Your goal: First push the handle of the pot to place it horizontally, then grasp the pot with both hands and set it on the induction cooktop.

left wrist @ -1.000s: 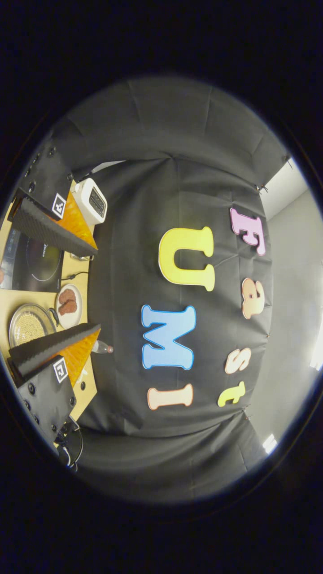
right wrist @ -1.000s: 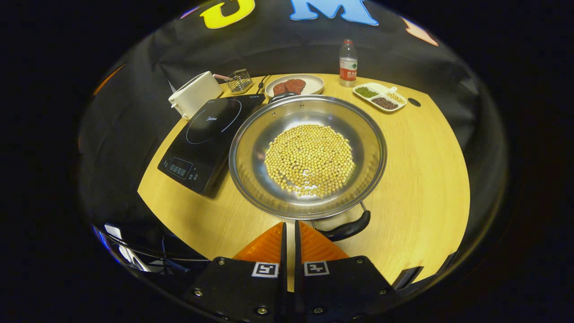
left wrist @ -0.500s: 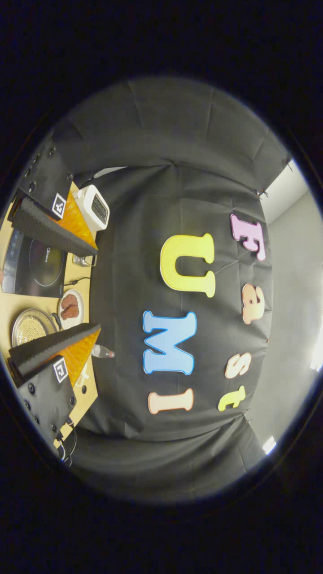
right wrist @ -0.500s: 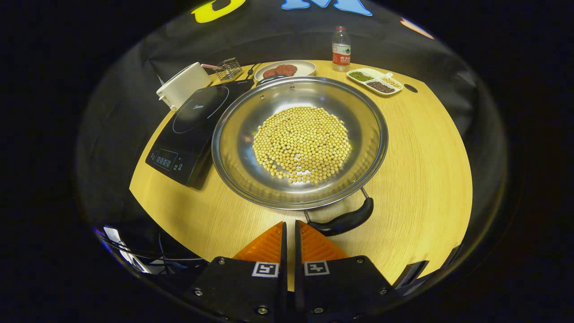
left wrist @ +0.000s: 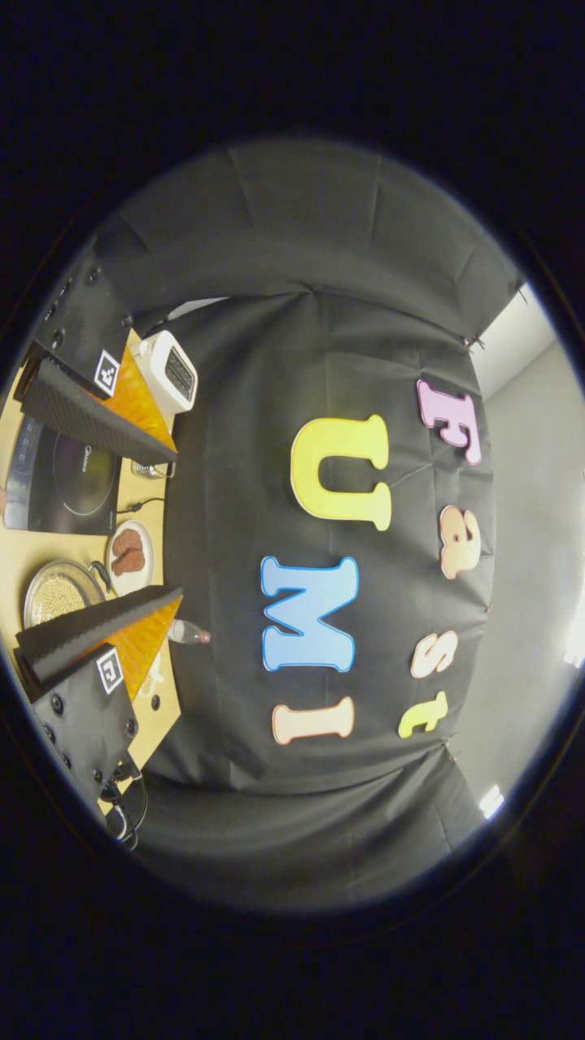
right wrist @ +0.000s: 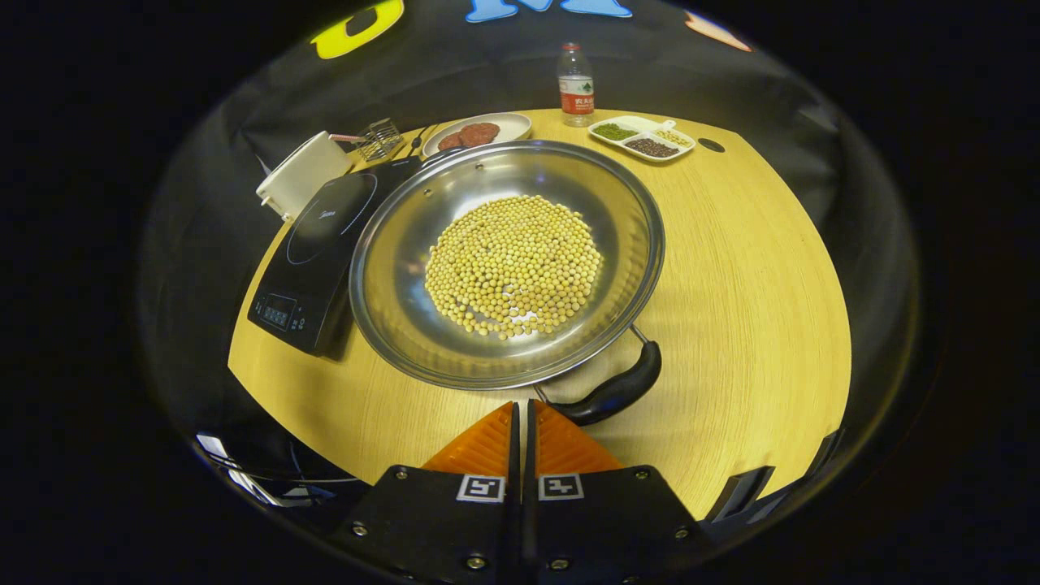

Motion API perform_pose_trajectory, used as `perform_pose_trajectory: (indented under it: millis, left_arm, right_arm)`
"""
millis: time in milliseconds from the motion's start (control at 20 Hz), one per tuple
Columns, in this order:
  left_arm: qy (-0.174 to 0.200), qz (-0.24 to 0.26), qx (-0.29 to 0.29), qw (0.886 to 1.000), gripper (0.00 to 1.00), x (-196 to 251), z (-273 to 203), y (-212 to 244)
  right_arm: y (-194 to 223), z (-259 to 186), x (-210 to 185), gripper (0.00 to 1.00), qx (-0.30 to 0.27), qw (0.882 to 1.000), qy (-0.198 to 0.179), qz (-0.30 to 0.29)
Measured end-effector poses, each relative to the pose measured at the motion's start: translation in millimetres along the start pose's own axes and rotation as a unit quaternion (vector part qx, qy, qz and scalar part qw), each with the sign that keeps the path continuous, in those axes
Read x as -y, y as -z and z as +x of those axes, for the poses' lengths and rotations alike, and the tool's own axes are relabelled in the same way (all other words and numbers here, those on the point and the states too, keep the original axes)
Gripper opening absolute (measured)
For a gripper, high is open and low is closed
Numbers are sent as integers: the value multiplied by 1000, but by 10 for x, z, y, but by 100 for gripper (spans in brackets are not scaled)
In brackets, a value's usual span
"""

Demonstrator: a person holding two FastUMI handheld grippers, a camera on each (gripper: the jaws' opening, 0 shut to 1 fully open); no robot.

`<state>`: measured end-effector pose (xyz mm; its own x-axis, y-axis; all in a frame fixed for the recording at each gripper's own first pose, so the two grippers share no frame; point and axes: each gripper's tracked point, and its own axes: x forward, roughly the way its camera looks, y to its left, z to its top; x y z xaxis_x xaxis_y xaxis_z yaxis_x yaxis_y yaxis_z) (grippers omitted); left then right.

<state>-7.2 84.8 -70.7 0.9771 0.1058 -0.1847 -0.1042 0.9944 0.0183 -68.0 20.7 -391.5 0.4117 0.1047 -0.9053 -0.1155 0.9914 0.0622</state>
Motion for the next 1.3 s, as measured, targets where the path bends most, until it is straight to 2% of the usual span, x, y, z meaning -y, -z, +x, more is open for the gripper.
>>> perform_pose_trajectory:
  millis: [750, 1300]
  left_arm:
    - [25, 18, 5, 1000, 98, 212, 71, -68]
    - [21, 21, 2, 1000, 96, 180, 115, -57]
  right_arm:
    - [-186, -16, 555, 1, 13, 998, 63, 21]
    - [-386, 20, 897, 1, 23, 995, 92, 12]
